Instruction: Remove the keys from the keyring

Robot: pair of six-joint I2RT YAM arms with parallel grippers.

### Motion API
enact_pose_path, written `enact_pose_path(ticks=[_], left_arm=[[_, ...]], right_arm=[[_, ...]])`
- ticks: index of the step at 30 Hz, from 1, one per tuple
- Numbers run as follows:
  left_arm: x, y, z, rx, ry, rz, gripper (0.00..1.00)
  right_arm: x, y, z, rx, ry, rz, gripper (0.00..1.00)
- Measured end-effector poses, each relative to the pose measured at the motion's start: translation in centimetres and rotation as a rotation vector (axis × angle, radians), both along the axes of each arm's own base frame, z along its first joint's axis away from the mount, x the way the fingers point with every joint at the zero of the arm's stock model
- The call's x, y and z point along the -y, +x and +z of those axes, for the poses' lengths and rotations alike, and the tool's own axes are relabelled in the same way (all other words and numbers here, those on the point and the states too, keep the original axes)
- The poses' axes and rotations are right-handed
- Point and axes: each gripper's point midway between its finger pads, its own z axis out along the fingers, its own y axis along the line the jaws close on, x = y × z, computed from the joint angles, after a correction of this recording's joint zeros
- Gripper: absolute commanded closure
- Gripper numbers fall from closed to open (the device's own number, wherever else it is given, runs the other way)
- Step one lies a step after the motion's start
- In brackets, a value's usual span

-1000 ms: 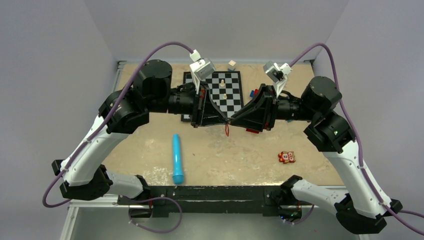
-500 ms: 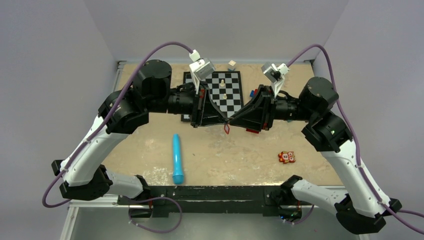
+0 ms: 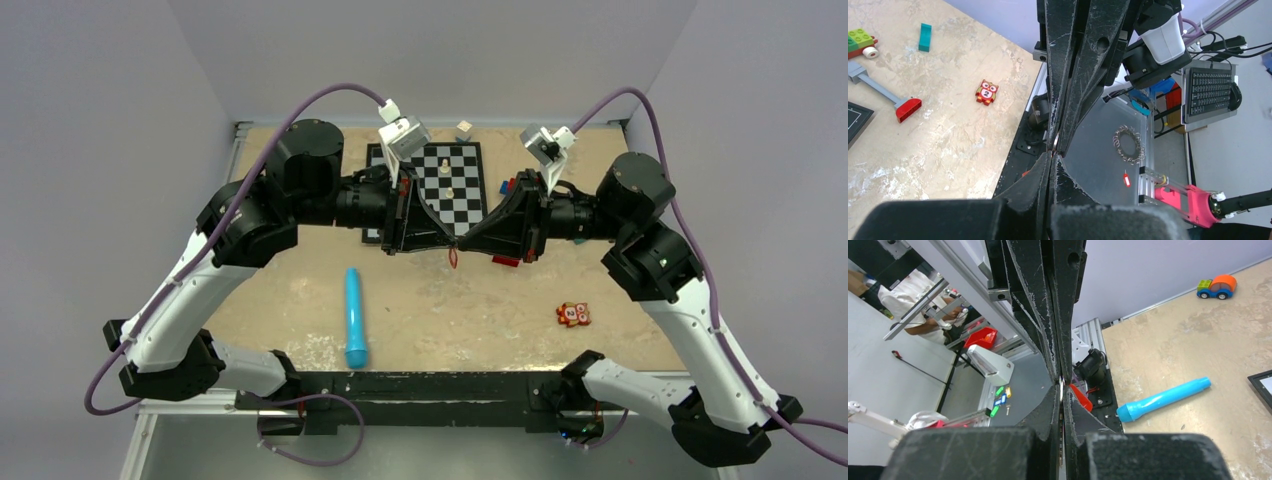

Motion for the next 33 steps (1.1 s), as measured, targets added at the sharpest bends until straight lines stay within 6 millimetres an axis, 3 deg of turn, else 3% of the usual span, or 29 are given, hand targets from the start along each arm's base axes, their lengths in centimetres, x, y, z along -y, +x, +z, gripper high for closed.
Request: enact_pose_path(ticks=[6, 7, 11, 14, 16, 20, 25, 29, 33], left_arm=[[0.0, 0.1, -0.2, 0.003, 0.007, 0.004, 1.0], [0.0, 0.2, -0.2, 0.003, 0.009, 0.006, 0.95], [-0.1, 0.4, -0.4, 0.013, 0.02, 0.014, 0.54], [-0.5, 0.7, -0.6, 0.04, 0.046, 0.027, 0.41], [-0.9, 0.9, -0.4, 0.066, 0.063, 0.034, 0.41], [-2.2, 1.1, 0.8, 0.14, 0.072, 0.048, 0.56], [-3.3, 0.8, 1.6, 0.216, 0.073, 0.029, 0.58], [-3.0, 0.3, 1.1, 0.218, 0.102, -0.031, 0.62], [-1.7, 0.2, 0.0, 0.178, 0.128, -0.098, 0.72]], right_arm=[[0.0, 0.0, -0.1, -0.004, -0.001, 0.001, 1.0], [0.0, 0.0, -0.1, -0.005, -0.002, 0.001, 1.0], [-0.1, 0.2, -0.3, -0.011, -0.006, -0.003, 1.0], [-0.1, 0.3, -0.5, -0.017, -0.01, -0.005, 1.0], [-0.1, 0.3, -0.6, -0.022, -0.015, -0.005, 1.0], [-0.1, 0.3, -0.8, -0.029, -0.022, -0.008, 1.0], [0.0, 0.2, -1.1, -0.04, -0.031, -0.008, 1.0], [0.0, 0.2, -1.3, -0.05, -0.038, -0.007, 1.0], [0.0, 0.2, -1.4, -0.055, -0.042, -0.005, 1.0]])
